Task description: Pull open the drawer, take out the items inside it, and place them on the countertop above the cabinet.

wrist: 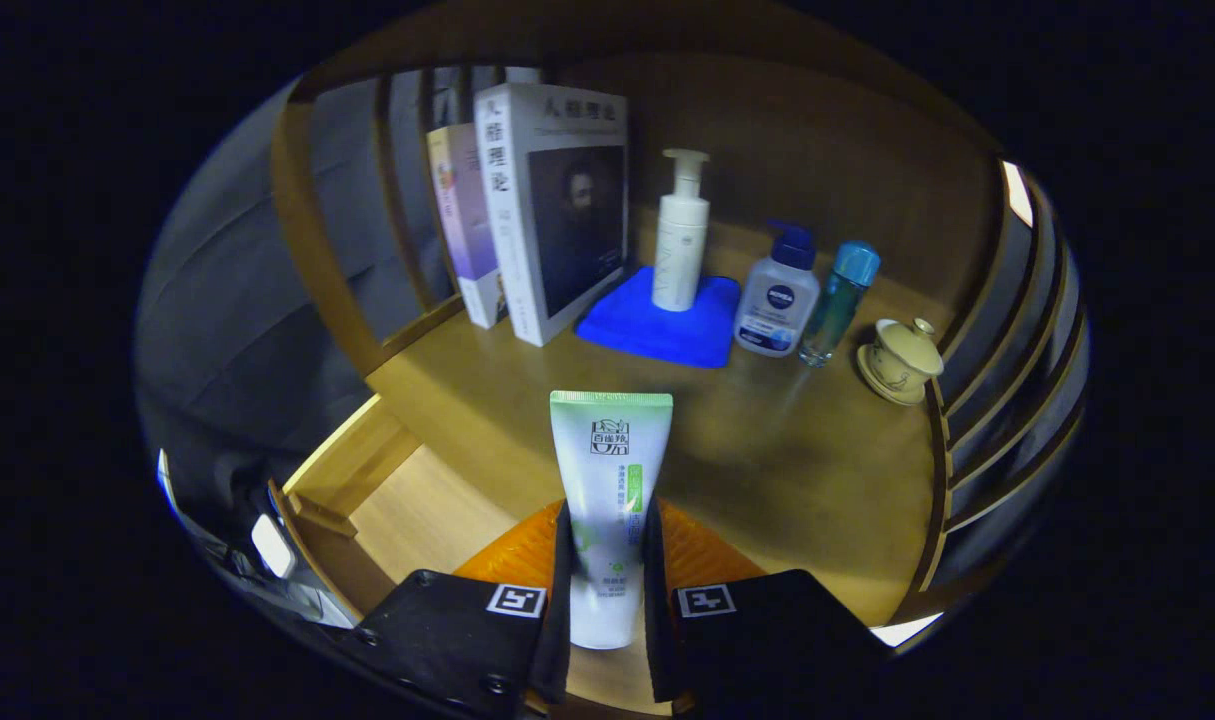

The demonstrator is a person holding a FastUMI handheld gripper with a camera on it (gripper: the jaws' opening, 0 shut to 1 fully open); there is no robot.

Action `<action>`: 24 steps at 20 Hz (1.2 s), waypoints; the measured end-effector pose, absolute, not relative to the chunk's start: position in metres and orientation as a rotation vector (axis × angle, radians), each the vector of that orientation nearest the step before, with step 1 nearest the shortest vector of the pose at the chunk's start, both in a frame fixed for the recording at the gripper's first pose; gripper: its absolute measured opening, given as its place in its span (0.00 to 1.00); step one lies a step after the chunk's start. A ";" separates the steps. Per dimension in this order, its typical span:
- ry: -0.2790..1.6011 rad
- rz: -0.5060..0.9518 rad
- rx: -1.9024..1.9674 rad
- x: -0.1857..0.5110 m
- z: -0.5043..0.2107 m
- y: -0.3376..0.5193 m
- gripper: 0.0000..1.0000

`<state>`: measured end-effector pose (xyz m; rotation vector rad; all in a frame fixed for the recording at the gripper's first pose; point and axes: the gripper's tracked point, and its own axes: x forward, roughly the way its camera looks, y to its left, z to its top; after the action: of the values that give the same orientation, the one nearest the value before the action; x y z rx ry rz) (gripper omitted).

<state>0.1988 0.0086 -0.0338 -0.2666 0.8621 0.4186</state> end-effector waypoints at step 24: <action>0.546 0.140 -0.131 0.194 -0.007 -0.006 0.98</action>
<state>0.1940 -0.0065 -0.0069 -0.1310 0.5460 0.1404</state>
